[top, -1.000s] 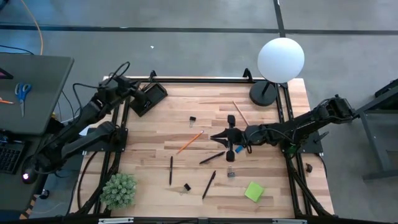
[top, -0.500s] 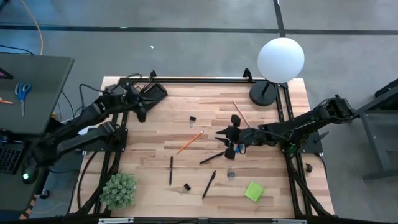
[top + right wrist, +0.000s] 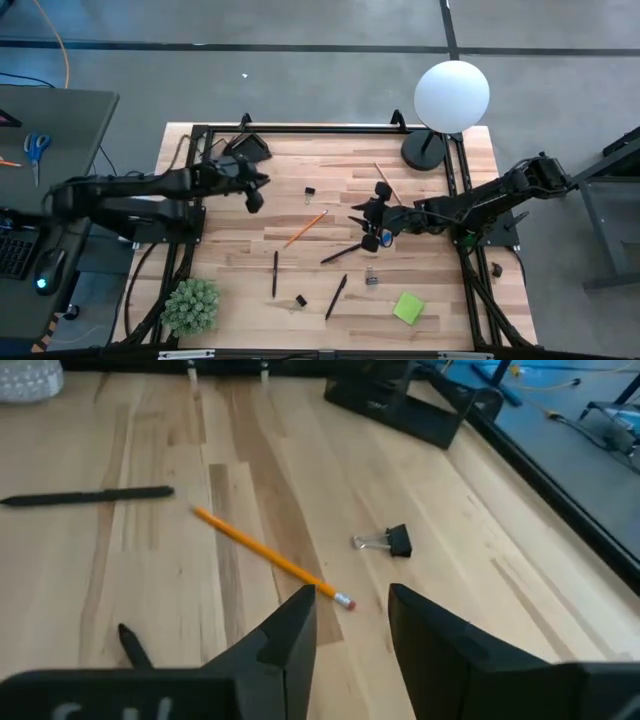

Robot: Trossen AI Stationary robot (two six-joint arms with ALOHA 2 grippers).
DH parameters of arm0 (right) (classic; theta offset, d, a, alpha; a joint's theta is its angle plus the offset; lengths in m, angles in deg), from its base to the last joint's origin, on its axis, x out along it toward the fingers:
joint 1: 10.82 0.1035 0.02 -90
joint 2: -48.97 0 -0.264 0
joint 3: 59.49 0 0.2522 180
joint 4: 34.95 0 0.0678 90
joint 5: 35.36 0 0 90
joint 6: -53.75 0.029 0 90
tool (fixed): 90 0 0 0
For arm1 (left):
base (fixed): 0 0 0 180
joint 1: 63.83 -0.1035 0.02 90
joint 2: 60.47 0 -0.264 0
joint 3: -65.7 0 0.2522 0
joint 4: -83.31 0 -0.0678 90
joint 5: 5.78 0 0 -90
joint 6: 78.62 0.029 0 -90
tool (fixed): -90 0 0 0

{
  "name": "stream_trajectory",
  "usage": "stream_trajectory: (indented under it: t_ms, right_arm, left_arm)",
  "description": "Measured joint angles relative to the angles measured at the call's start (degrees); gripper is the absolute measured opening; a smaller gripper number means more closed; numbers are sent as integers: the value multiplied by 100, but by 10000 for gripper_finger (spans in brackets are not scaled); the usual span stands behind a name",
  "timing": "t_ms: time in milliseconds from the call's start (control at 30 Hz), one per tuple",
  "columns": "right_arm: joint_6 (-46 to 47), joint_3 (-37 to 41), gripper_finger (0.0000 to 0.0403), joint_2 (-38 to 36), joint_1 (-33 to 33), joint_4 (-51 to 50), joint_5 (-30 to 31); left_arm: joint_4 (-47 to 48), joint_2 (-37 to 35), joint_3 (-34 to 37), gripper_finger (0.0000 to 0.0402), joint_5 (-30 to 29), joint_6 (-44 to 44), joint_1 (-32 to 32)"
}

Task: Pick and place office supplies into organizer
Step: Put the orange pencil into the black desk organizer

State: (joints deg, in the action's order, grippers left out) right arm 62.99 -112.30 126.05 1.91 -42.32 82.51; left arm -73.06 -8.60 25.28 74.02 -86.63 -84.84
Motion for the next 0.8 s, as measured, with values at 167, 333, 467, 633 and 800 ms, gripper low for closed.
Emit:
stream_trajectory:
  t_ms: [167,333,467,633,800]
  right_arm:
    - [0,0,119,0,0,-124,-197]
    - [0,0,119,0,0,-182,-436]
    - [-1,0,119,0,0,-233,-441]
    - [-17,0,119,0,0,-236,-311]
    - [-20,0,119,0,0,-236,-294]
  left_arm:
    - [31,722,-251,49,71,-222,390]
    - [-28,1270,-419,49,486,-297,634]
    - [-379,1699,-431,49,779,-466,926]
    - [-1003,2388,-437,49,828,-747,1306]
    - [-1200,2990,-642,49,850,-1010,1491]
